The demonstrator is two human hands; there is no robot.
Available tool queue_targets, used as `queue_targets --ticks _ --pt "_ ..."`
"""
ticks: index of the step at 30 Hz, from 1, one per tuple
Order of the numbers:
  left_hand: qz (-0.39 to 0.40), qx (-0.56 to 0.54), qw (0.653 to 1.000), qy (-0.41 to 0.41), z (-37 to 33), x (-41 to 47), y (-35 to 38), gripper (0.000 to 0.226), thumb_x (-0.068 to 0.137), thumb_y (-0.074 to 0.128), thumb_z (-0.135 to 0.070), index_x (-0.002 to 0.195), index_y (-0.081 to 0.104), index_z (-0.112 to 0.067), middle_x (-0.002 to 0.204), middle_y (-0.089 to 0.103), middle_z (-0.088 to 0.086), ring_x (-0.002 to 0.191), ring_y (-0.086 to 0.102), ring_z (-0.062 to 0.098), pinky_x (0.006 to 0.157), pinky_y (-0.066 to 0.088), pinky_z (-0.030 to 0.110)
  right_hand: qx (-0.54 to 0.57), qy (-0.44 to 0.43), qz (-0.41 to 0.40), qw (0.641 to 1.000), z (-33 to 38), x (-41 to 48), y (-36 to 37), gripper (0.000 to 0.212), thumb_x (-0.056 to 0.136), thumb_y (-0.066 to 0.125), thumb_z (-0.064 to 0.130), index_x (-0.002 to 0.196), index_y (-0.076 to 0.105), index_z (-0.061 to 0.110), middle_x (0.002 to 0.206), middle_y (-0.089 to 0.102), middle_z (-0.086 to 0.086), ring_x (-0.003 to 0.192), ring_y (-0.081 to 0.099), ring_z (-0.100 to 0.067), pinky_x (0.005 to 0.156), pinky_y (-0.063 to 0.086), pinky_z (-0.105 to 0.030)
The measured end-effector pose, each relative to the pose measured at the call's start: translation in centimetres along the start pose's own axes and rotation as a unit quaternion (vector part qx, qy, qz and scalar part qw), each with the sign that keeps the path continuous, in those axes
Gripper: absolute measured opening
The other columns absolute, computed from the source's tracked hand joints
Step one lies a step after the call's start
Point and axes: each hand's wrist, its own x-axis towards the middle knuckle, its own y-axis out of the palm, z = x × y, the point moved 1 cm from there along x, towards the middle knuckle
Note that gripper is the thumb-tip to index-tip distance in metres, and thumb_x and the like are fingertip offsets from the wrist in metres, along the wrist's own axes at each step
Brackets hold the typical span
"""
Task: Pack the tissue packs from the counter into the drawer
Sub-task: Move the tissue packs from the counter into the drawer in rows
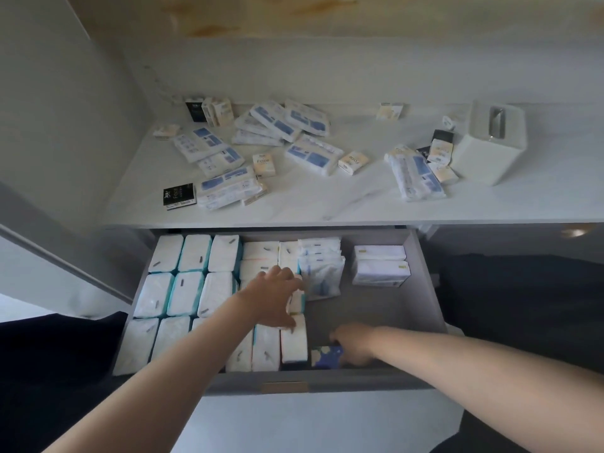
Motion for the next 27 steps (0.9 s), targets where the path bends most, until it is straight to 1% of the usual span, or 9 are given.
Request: queue_targets --ticks 5,8,11,15,18,20,23,25,27 --pt "0.084 -0.062 0.993 -0.047 1.8 -0.3 0.5 0.099 0.067 0.071 -0.068 0.147 0.027 -0.031 0.144 0.031 -0.002 0.134 0.031 0.024 0.109 0.036 0.047 0.013 0.011 0.019 1.0 0.2 0.3 -0.5 0.053 0.098 0.054 0.014 0.149 0.04 0.011 0.146 0.049 -0.011 0.125 0.053 -0.03 0.103 0.046 -0.036" --pt "0.131 -0.119 0.981 -0.076 2.9 -0.1 -0.4 0.096 0.063 0.075 -0.062 0.144 0.03 -0.034 0.141 0.034 -0.002 0.127 0.04 0.022 0.104 0.042 0.046 0.006 0.001 0.034 0.999 0.1 0.0 -0.9 0.058 0.095 0.052 0.003 0.15 0.04 0.015 0.151 0.044 -0.007 0.131 0.049 -0.028 0.099 0.042 -0.028" --pt "0.172 -0.083 0.978 -0.085 3.6 -0.4 -0.8 0.087 0.068 0.078 -0.05 0.142 0.035 -0.033 0.138 0.037 -0.001 0.124 0.043 0.022 0.101 0.044 0.042 0.003 -0.012 0.046 0.999 0.1 -0.5 -1.4 0.057 0.097 0.049 0.003 0.151 0.038 0.016 0.155 0.04 -0.005 0.135 0.045 -0.026 0.098 0.039 -0.027" --pt "0.137 -0.085 0.984 -0.076 3.4 -0.9 -0.7 0.077 0.069 0.084 -0.04 0.135 0.045 -0.03 0.131 0.05 -0.003 0.115 0.05 0.019 0.096 0.045 0.034 0.076 -0.016 -0.038 0.996 0.2 -1.1 -3.9 0.053 0.096 0.047 0.003 0.145 0.048 0.021 0.149 0.047 -0.001 0.13 0.051 -0.022 0.1 0.045 -0.028" --pt "0.13 -0.14 0.977 -0.093 3.0 -0.9 -0.8 0.073 0.059 0.089 -0.049 0.118 0.048 -0.036 0.117 0.059 -0.004 0.09 0.063 0.016 0.083 0.053 0.034 0.162 -0.023 -0.116 0.98 0.1 -2.2 -6.3 0.05 0.095 0.05 0.005 0.141 0.051 0.025 0.143 0.053 0.001 0.125 0.053 -0.019 0.097 0.047 -0.028" --pt "0.111 -0.184 0.973 -0.084 2.2 -0.6 -1.0 0.071 0.055 0.089 -0.053 0.11 0.046 -0.039 0.11 0.06 -0.006 0.084 0.064 0.015 0.076 0.054 0.033 0.246 -0.045 -0.121 0.961 0.3 -3.1 -7.8 0.056 0.093 0.056 0.01 0.146 0.044 0.022 0.137 0.057 -0.001 0.12 0.057 -0.018 0.094 0.049 -0.029" --pt "0.036 -0.218 0.973 -0.069 -0.2 -0.1 -1.8 0.068 0.057 0.087 -0.054 0.109 0.046 -0.037 0.104 0.062 -0.009 0.09 0.059 0.014 0.078 0.053 0.032 0.342 -0.073 -0.091 0.933 0.4 -4.3 -9.3 0.059 0.09 0.059 0.017 0.146 0.041 0.024 0.134 0.058 0.001 0.113 0.062 -0.017 0.076 0.053 -0.031" --pt "-0.028 -0.218 0.974 -0.063 -2.0 0.2 -2.2 0.071 0.056 0.086 -0.054 0.112 0.049 -0.033 0.103 0.061 -0.008 0.09 0.057 0.013 0.078 0.052 0.031 0.323 -0.083 -0.095 0.938 0.4 -5.0 -9.8 0.048 0.088 0.061 0.021 0.135 0.052 0.025 0.124 0.063 0.004 0.107 0.062 -0.016 0.067 0.053 -0.031" --pt "-0.063 -0.235 0.969 -0.046 -3.4 0.4 -2.0 0.071 0.058 0.087 -0.05 0.115 0.051 -0.028 0.104 0.059 -0.007 0.092 0.054 0.013 0.08 0.051 0.03 0.277 -0.082 -0.106 0.951 0.0 -5.5 -9.9 0.022 0.088 0.064 0.023 0.11 0.062 0.025 0.1 0.067 0.005 0.089 0.063 -0.012 0.066 0.053 -0.033"
